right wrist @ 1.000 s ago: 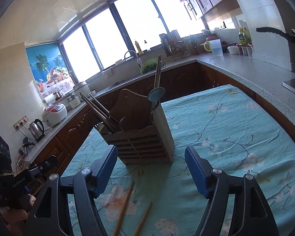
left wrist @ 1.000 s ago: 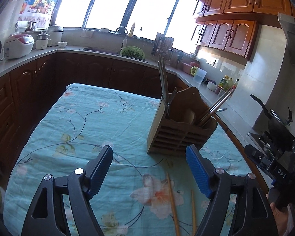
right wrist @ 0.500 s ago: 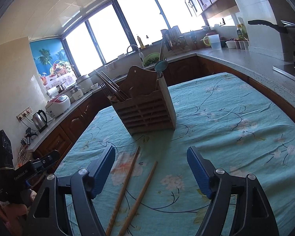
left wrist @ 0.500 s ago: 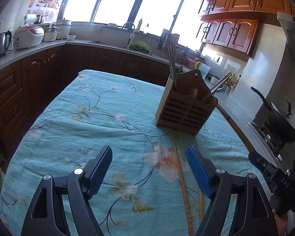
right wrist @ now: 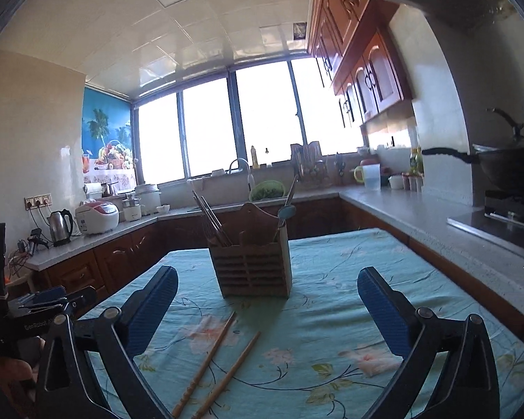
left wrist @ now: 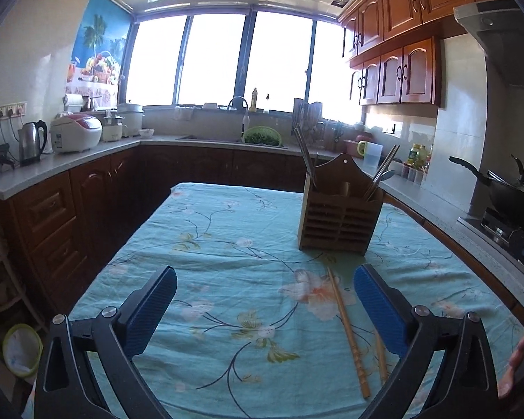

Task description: Organize utensils

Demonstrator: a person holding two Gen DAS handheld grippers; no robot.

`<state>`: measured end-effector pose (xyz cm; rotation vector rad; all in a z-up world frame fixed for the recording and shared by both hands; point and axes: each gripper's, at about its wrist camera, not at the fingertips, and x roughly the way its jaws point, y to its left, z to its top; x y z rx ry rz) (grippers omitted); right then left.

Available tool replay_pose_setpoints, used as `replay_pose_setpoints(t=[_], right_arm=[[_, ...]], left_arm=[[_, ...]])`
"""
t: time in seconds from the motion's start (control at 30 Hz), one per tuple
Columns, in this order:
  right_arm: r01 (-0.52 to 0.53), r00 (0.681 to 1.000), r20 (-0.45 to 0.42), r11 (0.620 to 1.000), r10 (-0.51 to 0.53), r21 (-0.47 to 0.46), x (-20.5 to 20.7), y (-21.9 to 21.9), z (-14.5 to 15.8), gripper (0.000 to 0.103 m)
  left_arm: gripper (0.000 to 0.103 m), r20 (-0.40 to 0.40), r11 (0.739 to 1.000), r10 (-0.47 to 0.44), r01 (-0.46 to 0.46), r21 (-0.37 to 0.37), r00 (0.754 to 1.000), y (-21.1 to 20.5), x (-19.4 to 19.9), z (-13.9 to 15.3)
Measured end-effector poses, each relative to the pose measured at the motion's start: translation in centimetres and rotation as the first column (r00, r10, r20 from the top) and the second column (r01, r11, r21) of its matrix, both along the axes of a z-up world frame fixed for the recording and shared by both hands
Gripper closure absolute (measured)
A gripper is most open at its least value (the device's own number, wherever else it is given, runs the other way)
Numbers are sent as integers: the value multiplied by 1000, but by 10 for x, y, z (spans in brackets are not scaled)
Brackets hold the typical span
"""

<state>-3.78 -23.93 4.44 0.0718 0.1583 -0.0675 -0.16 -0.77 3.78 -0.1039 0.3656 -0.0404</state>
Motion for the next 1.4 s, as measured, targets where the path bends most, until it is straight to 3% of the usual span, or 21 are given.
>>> replay_pose_setpoints(t=[0.1,0.23,0.5,1.4], right_arm=[[7,1000,-5,999,-7,-49,-8,7,-11,0],[0,998,-58,999,-3,-42,-9,8,-25,0],[16,997,-78,999,-19,-43,-16,5,-33,0],[20,998,-57,999,-22,-43,-24,6,-42,0]], left_arm=[[1,-2,1000,8,-8,26,1000,-6,-11,-12],[1,-30,999,16,-14,48,999,-12,-19,-24],[1,-28,996,44,-42,81,999,-12,-24,-20],[1,40,992,58,-62,113,998,-1,-30,-33]])
